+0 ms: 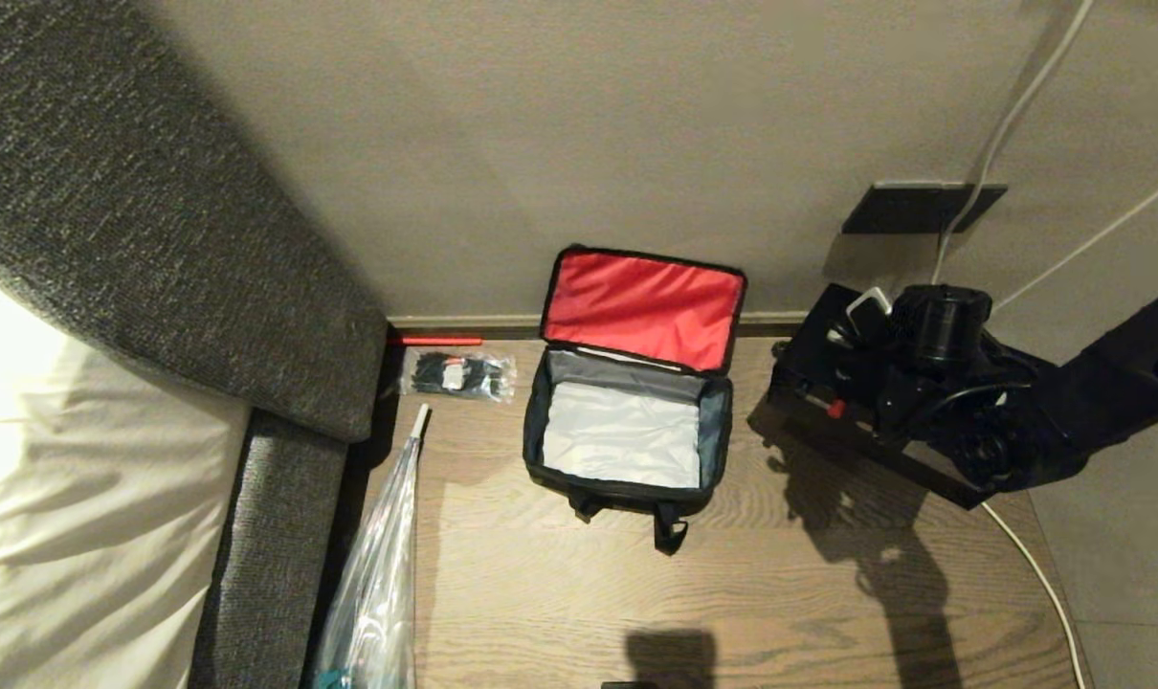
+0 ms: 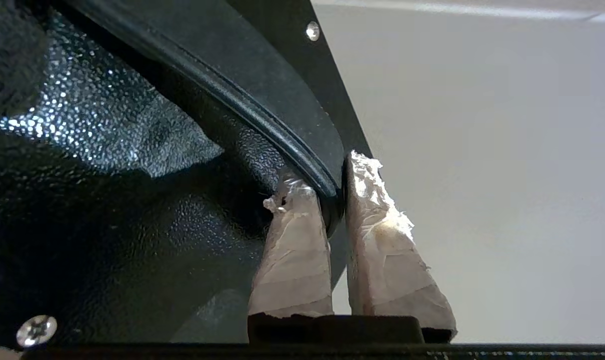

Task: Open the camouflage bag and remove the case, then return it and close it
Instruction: Release the handle

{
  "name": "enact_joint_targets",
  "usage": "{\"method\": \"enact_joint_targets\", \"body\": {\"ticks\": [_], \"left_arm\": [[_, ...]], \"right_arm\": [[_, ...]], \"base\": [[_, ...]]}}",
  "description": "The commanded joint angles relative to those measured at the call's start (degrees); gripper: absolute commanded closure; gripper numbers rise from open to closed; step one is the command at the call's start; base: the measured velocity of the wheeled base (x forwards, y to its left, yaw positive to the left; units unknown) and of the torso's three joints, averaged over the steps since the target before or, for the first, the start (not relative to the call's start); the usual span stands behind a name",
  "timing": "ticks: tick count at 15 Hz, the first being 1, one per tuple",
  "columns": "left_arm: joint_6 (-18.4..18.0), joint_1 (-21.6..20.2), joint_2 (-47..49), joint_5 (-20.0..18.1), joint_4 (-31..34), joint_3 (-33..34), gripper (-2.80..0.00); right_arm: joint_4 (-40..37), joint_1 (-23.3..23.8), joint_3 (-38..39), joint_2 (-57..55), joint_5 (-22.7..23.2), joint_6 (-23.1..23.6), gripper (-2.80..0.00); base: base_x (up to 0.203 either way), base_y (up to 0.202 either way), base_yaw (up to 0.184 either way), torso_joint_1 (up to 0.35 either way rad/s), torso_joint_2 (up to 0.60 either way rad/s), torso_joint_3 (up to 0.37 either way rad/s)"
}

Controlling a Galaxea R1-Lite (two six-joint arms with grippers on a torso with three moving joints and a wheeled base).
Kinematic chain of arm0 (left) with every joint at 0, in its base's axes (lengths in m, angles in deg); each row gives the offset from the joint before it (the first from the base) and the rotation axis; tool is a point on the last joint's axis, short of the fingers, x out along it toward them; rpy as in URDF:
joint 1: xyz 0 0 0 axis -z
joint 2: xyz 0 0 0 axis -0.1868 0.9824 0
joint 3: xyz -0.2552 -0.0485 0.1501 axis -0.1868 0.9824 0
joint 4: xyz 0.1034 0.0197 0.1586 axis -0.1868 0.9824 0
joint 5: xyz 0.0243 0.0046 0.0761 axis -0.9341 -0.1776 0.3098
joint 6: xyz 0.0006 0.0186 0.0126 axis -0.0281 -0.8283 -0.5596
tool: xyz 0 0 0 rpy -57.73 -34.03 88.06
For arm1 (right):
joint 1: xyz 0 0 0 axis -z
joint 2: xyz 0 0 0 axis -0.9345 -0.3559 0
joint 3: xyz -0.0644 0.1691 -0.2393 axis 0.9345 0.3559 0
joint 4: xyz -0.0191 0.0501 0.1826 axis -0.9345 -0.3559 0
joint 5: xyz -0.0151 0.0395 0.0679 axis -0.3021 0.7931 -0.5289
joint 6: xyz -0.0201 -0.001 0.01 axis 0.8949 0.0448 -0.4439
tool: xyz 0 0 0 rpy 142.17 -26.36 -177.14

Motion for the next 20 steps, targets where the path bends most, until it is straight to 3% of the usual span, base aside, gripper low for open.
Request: {"method": "enact_joint_targets", "body": {"ticks": [1,5,11,18,19,20], "left_arm": [[0.0,-0.1,-0.1,0.0,0.0,0.1,0.0],[0.0,0.0,-0.1,0.0,0.0,0.1,0.0],[0.0,-0.1,-0.1,0.1,0.0,0.1,0.0],[0.0,0.0,-0.1,0.0,0.0,0.1,0.0],[0.0,0.0,-0.1,0.0,0.0,0.1,0.0],[0.0,0.0,-0.1,0.0,0.0,0.2,0.0]], "right_arm": [[0.1,1.8,0.4,-4.1,-0.3,-1.2,0.0],[0.2,2.7,-0.2,-10.7,0.1,-6.3,0.0],[0.4,2.7,-5.7,-23.2,6.1,-6.8,0.0],[2.4,3.1,-10.9,-29.1,6.6,-6.5,0.0],[2.0,3.1,-10.8,-28.9,6.5,-6.8,-2.8],[1.9,3.1,-9.8,-28.6,6.6,-6.9,-2.8]], "base": [[0.0,0.0,0.0,0.0,0.0,0.0],[0.0,0.0,0.0,0.0,0.0,0.0],[0.0,0.0,0.0,0.0,0.0,0.0],[0.0,0.0,0.0,0.0,0.0,0.0],[0.0,0.0,0.0,0.0,0.0,0.0],[0.0,0.0,0.0,0.0,0.0,0.0]]}}
